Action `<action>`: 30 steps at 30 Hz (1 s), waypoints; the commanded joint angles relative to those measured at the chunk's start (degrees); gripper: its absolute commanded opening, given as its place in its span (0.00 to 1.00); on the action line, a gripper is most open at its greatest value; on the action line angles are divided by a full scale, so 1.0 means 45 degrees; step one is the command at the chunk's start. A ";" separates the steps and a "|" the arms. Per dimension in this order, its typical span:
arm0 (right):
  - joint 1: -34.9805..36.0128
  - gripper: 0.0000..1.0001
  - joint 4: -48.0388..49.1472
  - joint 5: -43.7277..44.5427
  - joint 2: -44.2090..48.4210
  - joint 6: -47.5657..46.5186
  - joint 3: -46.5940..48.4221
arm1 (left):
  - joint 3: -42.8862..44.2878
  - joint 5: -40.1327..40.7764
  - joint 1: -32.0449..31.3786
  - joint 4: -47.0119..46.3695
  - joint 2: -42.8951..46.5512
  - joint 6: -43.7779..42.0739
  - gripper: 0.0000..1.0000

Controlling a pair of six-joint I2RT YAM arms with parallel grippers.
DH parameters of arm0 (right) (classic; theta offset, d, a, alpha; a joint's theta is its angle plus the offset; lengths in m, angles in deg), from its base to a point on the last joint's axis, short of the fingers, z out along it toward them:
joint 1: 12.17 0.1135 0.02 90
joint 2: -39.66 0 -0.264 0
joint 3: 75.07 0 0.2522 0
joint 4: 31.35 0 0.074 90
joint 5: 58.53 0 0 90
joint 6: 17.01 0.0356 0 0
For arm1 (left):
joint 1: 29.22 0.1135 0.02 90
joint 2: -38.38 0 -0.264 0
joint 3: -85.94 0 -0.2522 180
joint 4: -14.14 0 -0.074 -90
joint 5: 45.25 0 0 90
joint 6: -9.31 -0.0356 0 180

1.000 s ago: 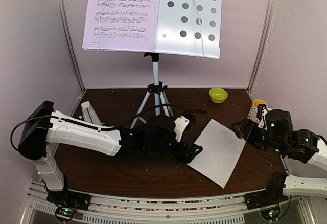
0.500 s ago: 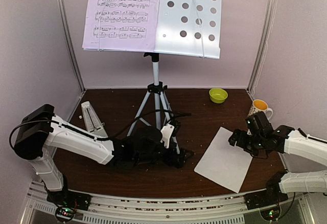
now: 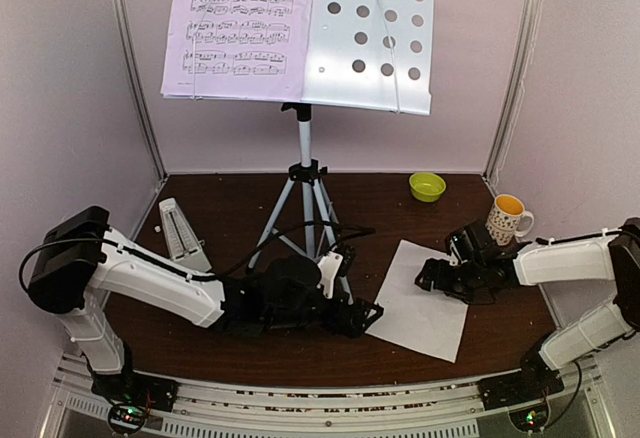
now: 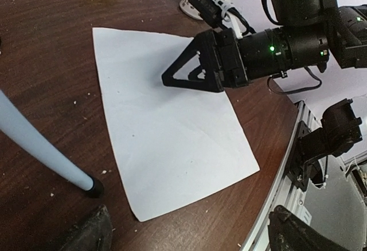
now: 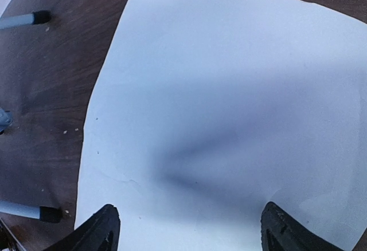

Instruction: Set up the instrument practice props

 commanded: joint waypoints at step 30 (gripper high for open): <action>0.2518 0.79 0.1918 -0.2913 -0.0577 0.0819 -0.3174 | -0.1528 -0.3599 0.0509 -0.1650 -0.0663 0.3983 0.90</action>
